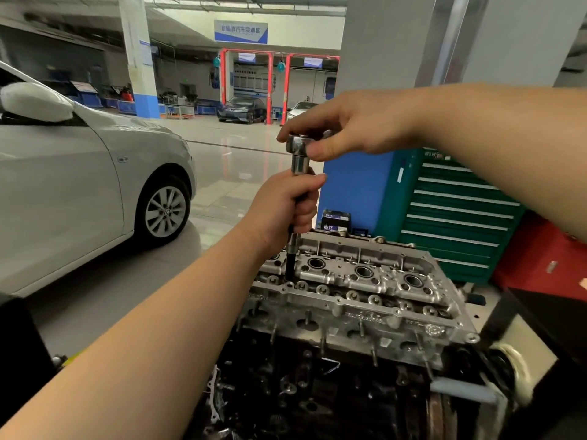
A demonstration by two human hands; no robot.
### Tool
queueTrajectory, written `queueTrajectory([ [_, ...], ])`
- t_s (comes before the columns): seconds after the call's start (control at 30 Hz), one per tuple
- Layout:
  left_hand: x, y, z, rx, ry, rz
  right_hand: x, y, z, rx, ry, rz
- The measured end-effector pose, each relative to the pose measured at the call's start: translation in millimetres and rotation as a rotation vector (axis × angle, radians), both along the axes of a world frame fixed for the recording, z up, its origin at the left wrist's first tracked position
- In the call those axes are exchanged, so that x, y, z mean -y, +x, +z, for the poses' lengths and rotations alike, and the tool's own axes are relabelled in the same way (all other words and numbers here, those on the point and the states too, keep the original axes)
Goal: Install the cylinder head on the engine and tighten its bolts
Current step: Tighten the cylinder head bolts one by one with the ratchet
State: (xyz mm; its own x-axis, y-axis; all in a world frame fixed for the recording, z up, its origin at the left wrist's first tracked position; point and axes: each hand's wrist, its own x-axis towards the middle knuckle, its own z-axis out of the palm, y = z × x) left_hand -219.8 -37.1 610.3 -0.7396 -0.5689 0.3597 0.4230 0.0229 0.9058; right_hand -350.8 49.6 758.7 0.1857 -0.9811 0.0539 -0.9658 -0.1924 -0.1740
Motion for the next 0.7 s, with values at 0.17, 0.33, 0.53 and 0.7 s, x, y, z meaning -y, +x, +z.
queueTrajectory([
  [0.17, -6.2, -0.8, 2.8, 0.027, -0.055, 0.384, 11.8, 21.1, -22.4, -0.243, -0.27, -0.19],
  [0.33, -13.3, -5.3, 2.1, 0.008, -0.048, 0.348, 7.5, 27.0, -50.0, -0.325, -0.482, -0.249],
  [0.53, -6.8, -2.8, 4.5, 0.025, 0.001, 0.145, 3.4, -5.4, -28.8, 0.06, -0.131, 0.048],
  [0.7, -2.6, 2.5, 5.9, 0.049, 0.006, 0.022, 3.8, -12.2, -35.8, 0.024, -0.16, 0.073],
])
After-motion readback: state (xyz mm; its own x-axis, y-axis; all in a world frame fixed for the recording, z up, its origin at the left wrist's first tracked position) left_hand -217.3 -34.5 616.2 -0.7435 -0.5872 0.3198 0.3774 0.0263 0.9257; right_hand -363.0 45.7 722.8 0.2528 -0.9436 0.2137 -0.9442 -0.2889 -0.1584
